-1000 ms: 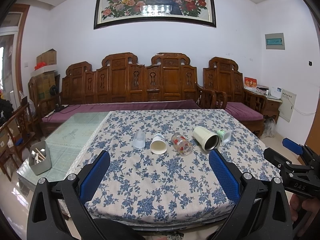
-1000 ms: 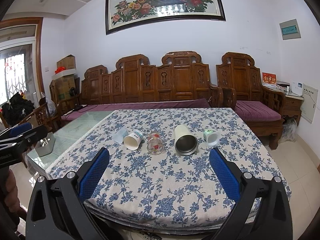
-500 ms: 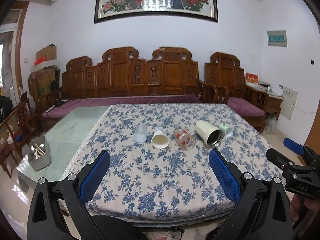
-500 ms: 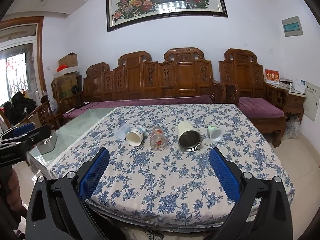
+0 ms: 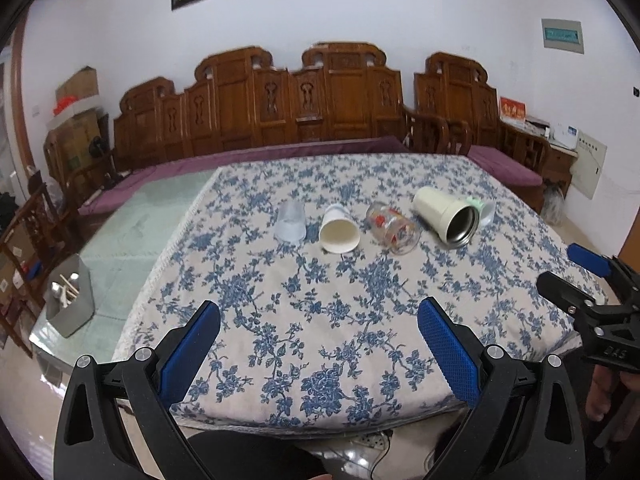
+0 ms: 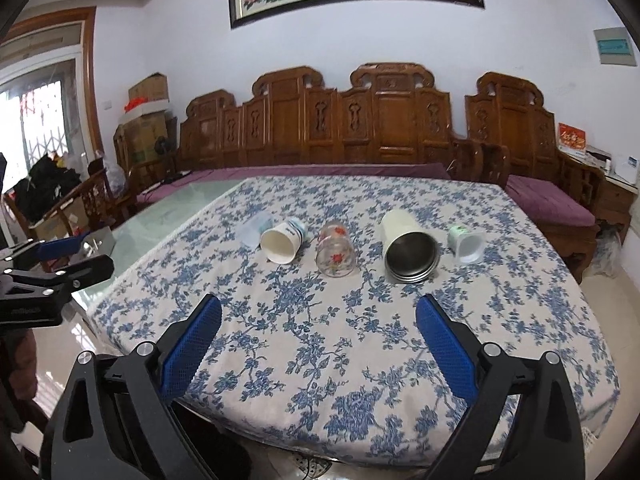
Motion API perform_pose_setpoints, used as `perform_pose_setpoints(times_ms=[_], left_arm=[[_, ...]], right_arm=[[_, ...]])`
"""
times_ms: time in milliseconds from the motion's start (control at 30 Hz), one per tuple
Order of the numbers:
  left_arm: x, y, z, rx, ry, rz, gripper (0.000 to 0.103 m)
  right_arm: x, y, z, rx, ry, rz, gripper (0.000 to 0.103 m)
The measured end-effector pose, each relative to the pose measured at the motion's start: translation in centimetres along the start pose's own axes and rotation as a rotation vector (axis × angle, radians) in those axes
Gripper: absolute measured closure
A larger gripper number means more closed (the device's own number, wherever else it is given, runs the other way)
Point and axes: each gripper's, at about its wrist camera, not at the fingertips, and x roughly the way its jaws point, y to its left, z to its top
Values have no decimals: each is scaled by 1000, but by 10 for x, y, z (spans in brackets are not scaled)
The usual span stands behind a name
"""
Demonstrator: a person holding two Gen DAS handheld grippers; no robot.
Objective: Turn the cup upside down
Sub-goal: 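Move the left tool to the clear plastic cup and close on it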
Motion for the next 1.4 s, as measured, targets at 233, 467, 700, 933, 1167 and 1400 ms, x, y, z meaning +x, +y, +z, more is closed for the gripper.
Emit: perform_pose_setpoints(times_ms=[233, 467, 700, 933, 1167, 1400], left_arm=[[34, 18, 14, -5, 69, -7, 8], [82, 39, 34, -13, 133, -11, 8], [136, 56, 54, -34, 190, -9, 11], [195, 64, 74, -36, 252, -4, 20], [250, 70, 97, -33, 278, 21, 24], [310, 66, 119, -59, 332, 0, 32]], right_arm=[[56, -5, 16, 8, 44, 35, 10], [112, -4, 28, -29, 86, 41, 17], [156, -3, 48, -58, 99, 73, 20], [190, 4, 54, -87, 111, 114, 22], [213, 5, 45, -91, 153, 149, 25], [211, -1, 40, -83, 161, 171, 25]])
